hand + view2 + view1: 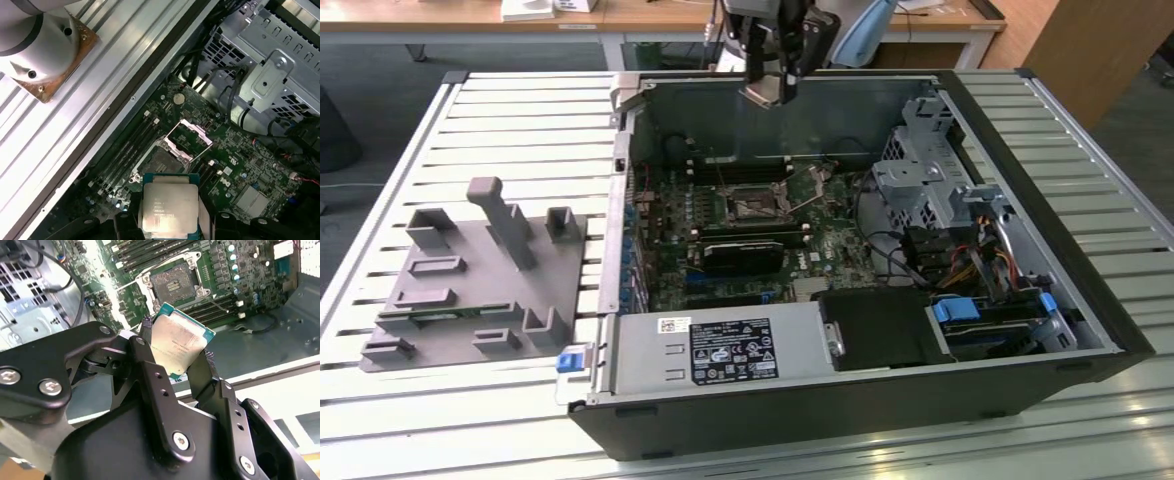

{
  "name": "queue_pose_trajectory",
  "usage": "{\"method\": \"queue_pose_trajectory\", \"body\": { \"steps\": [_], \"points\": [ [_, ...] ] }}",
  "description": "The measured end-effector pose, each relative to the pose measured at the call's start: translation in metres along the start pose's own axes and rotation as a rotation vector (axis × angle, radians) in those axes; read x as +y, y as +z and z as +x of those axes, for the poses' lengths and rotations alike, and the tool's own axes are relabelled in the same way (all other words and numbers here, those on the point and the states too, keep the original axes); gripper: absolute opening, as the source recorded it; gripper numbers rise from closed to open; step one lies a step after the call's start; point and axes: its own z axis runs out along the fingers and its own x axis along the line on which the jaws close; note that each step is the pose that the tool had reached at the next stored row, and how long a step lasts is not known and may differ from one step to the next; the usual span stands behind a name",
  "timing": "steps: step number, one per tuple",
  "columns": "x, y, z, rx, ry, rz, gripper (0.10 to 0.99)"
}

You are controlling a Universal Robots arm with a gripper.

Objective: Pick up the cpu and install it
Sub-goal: 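Place the cpu into insertion slot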

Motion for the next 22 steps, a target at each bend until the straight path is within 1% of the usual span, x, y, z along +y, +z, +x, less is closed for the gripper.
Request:
{"method": "queue_pose_trajectory", "body": {
  "steps": [22],
  "points": [
    [-0.0001,0.0011,0.0,-0.0142,0.306,0.008,0.533]
  ]
}}
